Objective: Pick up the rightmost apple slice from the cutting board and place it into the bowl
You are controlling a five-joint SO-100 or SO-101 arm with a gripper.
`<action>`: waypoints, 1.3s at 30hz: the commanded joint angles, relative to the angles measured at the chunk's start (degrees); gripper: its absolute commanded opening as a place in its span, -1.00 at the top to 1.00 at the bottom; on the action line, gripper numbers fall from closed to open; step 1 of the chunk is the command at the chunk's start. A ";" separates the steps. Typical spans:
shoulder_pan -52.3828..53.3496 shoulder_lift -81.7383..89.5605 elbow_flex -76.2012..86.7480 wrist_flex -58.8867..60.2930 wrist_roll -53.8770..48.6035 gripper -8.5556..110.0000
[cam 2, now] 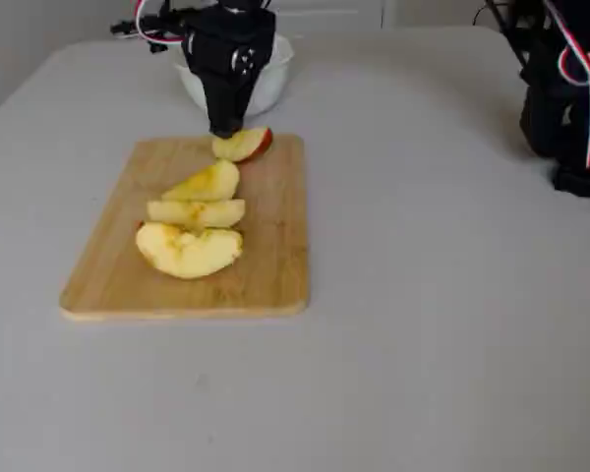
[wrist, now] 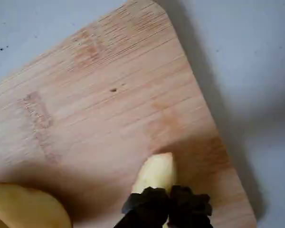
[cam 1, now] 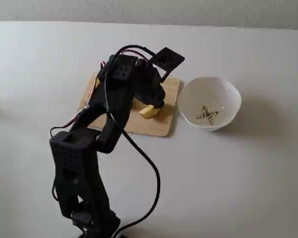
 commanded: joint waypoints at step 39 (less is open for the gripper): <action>-3.78 40.17 -1.58 24.43 8.17 0.22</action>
